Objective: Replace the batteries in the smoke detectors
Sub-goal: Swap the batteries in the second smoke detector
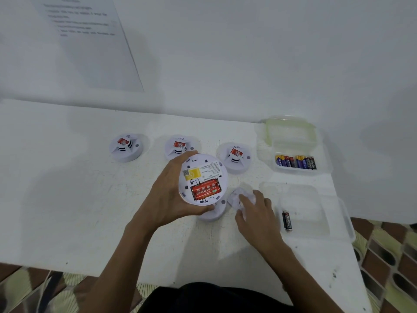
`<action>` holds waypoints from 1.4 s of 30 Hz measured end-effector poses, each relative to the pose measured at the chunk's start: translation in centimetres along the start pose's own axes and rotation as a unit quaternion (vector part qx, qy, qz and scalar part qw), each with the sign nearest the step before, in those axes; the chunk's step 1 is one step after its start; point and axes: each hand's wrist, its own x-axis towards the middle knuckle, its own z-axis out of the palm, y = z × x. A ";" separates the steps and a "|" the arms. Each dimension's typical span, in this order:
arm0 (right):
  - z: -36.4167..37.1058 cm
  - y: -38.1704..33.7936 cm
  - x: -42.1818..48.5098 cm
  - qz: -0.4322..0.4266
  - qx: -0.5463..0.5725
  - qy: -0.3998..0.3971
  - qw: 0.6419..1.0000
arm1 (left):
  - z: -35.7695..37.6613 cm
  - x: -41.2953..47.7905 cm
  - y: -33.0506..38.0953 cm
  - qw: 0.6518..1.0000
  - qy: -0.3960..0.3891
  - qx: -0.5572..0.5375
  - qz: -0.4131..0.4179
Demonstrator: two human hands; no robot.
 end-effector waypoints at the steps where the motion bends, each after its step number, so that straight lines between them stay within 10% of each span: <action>1: -0.7 -0.3 0.0 0.004 0.049 0.011 0.999 | 0.0 0.0 -0.1 1.000 0.000 0.001 -0.009; 10: -8.2 -5.7 -1.1 -0.011 0.469 0.043 0.882 | 0.6 0.2 -0.9 1.000 0.005 0.016 -0.019; 24: -5.4 -7.8 -1.0 0.037 0.437 0.163 0.884 | 1.9 0.8 -0.6 0.995 0.061 0.071 0.040; 42: -6.3 -8.5 -0.8 0.124 0.489 0.100 0.857 | 2.6 0.9 -1.0 0.995 0.059 0.070 0.044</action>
